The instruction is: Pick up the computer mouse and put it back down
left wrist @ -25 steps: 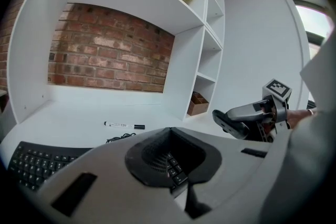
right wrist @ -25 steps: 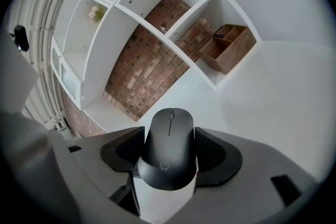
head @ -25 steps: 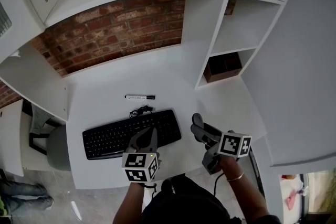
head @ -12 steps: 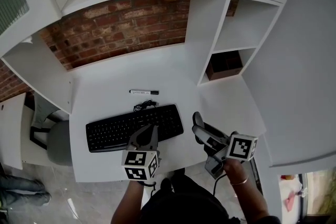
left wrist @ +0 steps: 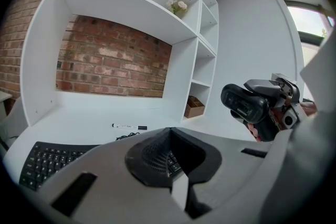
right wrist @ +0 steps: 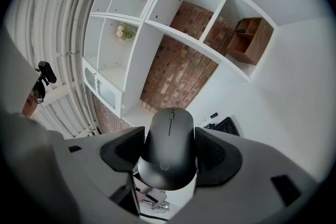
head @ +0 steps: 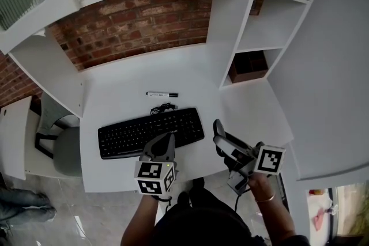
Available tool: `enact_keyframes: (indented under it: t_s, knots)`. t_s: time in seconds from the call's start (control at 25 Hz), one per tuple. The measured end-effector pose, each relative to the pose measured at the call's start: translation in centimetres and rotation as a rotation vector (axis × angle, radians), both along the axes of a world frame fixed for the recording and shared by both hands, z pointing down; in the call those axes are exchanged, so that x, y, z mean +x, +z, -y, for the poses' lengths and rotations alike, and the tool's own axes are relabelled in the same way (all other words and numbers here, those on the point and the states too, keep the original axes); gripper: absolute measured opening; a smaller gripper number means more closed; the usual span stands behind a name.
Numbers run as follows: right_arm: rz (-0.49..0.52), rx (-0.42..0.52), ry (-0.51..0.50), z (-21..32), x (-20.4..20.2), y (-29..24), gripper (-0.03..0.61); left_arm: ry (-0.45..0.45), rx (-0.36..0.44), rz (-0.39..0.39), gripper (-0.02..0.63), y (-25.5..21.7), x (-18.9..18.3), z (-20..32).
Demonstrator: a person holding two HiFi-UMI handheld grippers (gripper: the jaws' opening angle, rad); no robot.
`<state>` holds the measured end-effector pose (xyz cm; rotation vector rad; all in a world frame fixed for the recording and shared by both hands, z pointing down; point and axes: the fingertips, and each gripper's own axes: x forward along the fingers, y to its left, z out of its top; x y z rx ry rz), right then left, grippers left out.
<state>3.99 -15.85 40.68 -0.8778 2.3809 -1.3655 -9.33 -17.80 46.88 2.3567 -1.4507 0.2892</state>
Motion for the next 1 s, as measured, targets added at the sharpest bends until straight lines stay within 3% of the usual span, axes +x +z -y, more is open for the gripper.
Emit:
enact_keyframes:
  t_s: [0.32, 0.76, 1.0]
  knots:
    - [0.005, 0.029, -0.017, -0.9, 0.0, -0.9, 0.288, 0.000, 0.008, 0.004, 0.009, -0.5, 0.1, -0.6]
    - [-0.369, 0.039, 0.062, 2.1, 3.1, 3.8, 0.288, 0.000, -0.005, 0.006, 0.009, 0.2, 1.4, 0.4]
    - [-0.454, 0.010, 0.060, 4.1, 3.9, 6.4, 0.288, -0.003, -0.011, 0.007, 0.009, 0.5, 2.2, 1.8]
